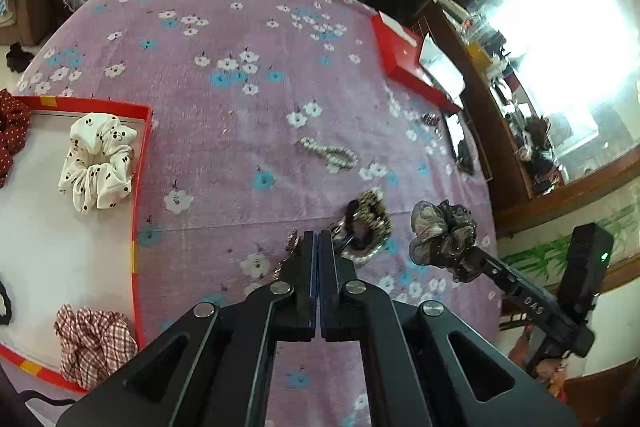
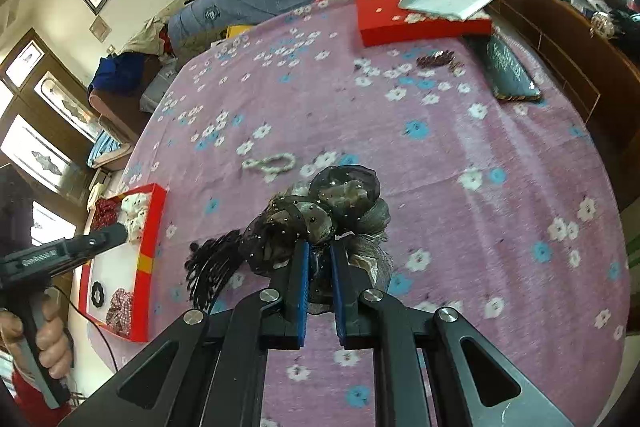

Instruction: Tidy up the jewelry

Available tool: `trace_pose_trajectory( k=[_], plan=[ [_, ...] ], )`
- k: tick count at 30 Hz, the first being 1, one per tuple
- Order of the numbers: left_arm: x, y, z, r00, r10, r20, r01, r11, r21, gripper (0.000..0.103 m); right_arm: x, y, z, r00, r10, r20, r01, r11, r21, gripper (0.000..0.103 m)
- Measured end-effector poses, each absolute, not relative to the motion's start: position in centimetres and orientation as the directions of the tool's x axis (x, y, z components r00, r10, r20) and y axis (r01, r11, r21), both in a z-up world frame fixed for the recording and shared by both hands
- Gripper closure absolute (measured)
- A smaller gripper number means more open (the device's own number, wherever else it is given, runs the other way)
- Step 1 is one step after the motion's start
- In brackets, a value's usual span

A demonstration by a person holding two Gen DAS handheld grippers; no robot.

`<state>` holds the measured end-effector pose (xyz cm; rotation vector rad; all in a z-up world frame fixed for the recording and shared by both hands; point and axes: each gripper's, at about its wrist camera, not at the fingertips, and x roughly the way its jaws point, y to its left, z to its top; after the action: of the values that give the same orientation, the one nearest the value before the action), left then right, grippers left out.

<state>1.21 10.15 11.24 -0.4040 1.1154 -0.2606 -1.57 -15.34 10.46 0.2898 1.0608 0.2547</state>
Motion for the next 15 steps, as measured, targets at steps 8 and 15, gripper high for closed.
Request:
trace_pose_trajectory(
  k=[8,15],
  plan=[
    [0.7,7.6,7.8,0.362,-0.444,-0.820,0.152,0.896,-0.418,0.043,-2.6,-13.5,9.5,0.431,0.331,-0.839,-0.047,0.937,0.345,0.092],
    [1.9,4.7,5.6,0.315,-0.426,-0.848,0.220,0.902,-0.371,0.040,-3.4,-13.6,9.2,0.428,0.315,-0.847,-0.021,0.941,0.339,0.092]
  ],
)
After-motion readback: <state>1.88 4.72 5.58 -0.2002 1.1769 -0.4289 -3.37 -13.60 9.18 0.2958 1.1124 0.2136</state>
